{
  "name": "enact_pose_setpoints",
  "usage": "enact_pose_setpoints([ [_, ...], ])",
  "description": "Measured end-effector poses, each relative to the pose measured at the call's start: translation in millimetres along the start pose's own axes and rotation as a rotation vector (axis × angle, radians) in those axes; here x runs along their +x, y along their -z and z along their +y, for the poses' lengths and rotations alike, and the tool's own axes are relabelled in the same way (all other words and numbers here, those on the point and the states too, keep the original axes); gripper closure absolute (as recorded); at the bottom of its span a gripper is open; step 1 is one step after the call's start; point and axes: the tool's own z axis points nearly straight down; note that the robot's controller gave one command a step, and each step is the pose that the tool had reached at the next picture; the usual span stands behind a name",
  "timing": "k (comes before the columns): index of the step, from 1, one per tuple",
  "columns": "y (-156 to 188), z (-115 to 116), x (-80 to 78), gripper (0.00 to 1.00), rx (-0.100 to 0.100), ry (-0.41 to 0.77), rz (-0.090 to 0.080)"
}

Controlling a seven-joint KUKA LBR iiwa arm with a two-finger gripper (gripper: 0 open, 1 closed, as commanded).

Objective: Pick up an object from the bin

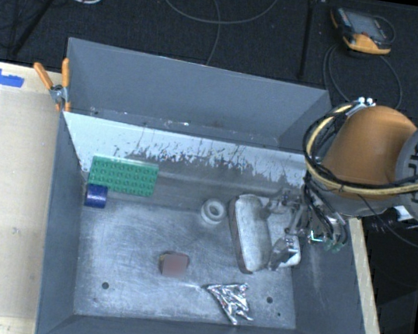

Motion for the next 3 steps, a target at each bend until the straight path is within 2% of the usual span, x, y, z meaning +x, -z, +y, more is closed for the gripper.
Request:
enact_pose_setpoints([
  [1,-73,16,74.5,0.00,-0.001,0.000,0.006],
  [2,-93,26,77.4,0.00,0.000,-0.117,-0.013],
  [3,-92,27,78.5,1.00,0.000,-0.112,-0.006],
])
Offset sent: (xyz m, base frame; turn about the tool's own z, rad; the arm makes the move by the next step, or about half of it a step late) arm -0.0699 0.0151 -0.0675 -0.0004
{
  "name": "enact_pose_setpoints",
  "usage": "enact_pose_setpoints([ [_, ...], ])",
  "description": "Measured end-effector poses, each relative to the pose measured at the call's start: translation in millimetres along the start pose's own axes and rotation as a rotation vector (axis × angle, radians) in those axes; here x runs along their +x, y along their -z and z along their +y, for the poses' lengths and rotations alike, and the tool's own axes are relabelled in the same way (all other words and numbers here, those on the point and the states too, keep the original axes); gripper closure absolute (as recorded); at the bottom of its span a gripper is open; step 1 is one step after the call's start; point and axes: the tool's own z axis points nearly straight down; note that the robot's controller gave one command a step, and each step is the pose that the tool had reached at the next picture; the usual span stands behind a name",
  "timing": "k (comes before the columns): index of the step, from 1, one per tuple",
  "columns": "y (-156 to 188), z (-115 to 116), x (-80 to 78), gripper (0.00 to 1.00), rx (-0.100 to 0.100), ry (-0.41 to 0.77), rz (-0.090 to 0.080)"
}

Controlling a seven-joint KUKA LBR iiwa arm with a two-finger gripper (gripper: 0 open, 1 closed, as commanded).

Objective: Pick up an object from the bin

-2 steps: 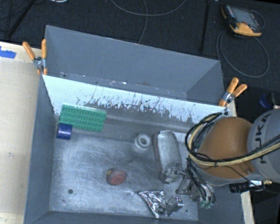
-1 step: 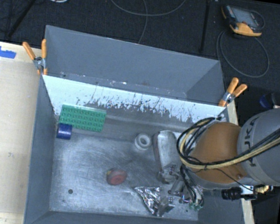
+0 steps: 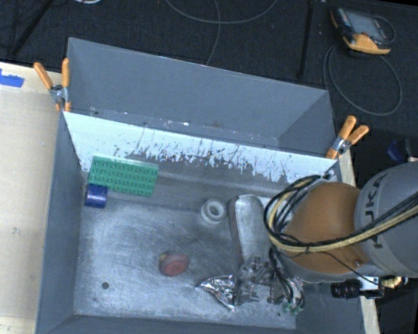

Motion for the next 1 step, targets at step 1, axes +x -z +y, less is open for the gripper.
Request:
enact_pose_setpoints([
  [1,87.9,22.2,17.0,1.00,0.001,0.384,-0.006],
])
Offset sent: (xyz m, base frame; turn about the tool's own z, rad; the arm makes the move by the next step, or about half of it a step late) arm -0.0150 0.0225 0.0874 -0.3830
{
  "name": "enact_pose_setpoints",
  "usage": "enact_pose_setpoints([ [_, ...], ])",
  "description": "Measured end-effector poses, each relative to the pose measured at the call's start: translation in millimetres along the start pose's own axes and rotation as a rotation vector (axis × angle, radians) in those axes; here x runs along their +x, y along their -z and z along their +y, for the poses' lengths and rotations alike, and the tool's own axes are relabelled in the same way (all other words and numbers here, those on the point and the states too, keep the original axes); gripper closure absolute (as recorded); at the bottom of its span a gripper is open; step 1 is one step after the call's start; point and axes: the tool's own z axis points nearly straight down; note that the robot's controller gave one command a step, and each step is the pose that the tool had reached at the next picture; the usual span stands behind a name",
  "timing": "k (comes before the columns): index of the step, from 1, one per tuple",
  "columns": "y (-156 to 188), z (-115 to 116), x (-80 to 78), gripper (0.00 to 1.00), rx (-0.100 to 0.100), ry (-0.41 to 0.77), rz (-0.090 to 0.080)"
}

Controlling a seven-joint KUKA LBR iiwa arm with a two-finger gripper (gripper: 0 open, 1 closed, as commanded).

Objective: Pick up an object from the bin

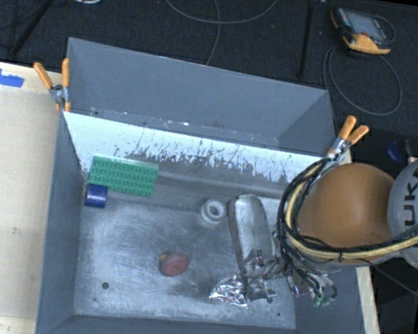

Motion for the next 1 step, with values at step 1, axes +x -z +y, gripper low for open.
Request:
enact_pose_setpoints([
  [1,59.6,3.3,-5.5,1.00,0.001,-0.004,-0.003],
])
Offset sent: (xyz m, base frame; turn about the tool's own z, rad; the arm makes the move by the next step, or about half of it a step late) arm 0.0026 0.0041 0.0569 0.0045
